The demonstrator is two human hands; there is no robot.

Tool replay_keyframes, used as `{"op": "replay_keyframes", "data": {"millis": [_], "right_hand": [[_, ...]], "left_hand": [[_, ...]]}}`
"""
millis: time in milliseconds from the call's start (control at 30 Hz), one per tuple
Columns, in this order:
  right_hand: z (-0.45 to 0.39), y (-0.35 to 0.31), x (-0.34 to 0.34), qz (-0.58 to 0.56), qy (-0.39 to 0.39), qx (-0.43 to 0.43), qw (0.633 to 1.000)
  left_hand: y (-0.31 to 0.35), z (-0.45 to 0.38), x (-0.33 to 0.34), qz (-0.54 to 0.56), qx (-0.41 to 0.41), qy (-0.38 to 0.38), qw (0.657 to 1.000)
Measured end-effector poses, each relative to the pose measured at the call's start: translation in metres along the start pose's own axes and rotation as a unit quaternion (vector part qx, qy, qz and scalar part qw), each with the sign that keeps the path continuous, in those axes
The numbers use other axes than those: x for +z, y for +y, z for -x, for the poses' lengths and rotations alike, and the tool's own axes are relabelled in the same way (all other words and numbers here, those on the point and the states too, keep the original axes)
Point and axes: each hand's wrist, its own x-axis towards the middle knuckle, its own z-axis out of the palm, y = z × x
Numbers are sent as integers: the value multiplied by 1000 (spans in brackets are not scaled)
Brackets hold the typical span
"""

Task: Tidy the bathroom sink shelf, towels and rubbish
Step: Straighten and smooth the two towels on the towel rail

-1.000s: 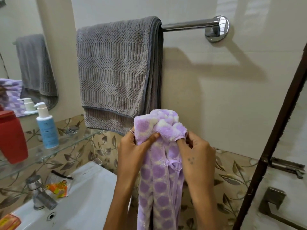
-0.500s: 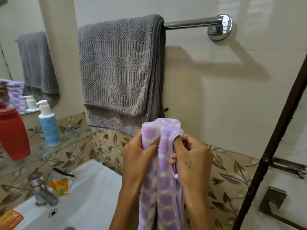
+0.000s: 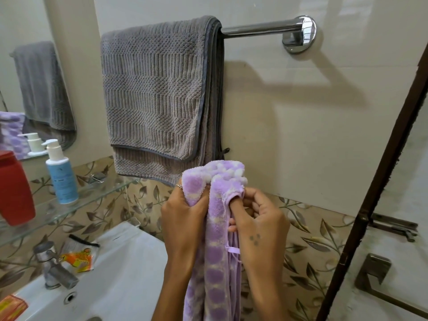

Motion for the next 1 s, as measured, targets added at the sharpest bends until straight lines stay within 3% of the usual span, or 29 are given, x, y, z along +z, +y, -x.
{"op": "replay_keyframes", "data": {"millis": [133,367,500,633,833,1000], "right_hand": [[7,1,5,-2,-25,1,1000],[9,-2,0,19,-149,-13,989],[2,9,0,101,-94,-21,990],[-5,19,-11,74,-32,14,997],[-7,23,-23,47,45,-3,998],[-11,18,-32,49,109,-53,992]], "left_hand": [[2,3,1,-78,11,14,997],[-2,2,-1,-90,38,43,994],[-10,1,0,-66,33,14,997],[-23,-8,-7,-70,83,-47,993],[-46,-37,-24,-207,125,-120,963],[-79,-55,-40,-290,62,-120,948]]}}
